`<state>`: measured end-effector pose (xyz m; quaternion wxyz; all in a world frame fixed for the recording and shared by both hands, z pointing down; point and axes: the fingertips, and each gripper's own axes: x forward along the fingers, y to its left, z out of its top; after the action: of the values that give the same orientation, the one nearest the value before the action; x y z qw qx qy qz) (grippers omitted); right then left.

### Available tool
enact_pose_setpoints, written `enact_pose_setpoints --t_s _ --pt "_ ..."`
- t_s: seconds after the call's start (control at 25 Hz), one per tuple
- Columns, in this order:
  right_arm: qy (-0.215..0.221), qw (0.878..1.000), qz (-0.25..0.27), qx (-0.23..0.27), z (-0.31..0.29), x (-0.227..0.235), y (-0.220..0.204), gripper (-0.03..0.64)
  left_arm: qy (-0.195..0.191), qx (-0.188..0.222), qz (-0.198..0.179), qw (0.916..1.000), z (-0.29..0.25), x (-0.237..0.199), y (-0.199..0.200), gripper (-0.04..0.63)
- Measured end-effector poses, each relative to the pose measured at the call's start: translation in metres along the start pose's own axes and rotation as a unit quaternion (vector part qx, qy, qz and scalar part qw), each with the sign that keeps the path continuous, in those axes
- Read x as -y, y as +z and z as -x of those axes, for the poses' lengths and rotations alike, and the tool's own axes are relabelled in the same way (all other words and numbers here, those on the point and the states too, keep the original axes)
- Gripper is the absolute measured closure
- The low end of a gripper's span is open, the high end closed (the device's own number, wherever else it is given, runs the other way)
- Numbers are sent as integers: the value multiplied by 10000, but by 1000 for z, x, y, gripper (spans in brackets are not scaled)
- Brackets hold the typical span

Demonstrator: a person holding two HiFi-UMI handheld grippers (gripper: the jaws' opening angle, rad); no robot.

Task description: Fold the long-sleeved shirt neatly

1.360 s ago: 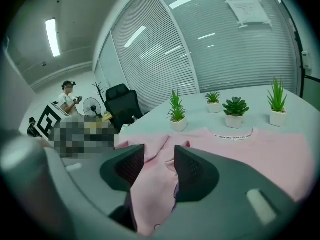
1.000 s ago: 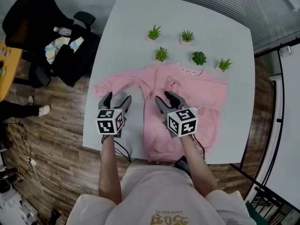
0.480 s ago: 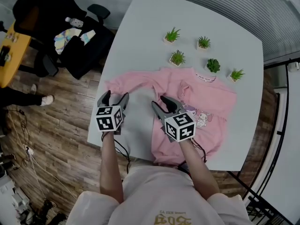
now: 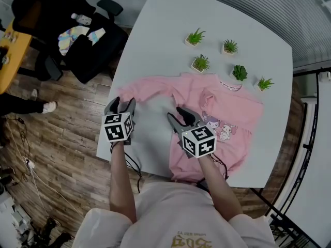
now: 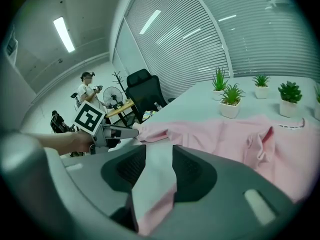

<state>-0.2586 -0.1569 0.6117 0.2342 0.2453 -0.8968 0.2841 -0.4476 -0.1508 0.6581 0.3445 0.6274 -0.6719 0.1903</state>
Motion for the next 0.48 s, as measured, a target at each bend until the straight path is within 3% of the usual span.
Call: enact_pose_setpoints --t_s 0.24,0.36,0.48 --pt "-36 10000 -87 -17 3 2 -4 440 86 -165 -38 9998 -7 -2 -10 401" --pt "-30 9999 -125 -13 4 2 -6 443 41 -286 -118 9995 -11 0 -16 511" --pt "-22 9999 -145 5 4 0 -5 446 72 -268 -26 9996 -11 -2 -17 541"
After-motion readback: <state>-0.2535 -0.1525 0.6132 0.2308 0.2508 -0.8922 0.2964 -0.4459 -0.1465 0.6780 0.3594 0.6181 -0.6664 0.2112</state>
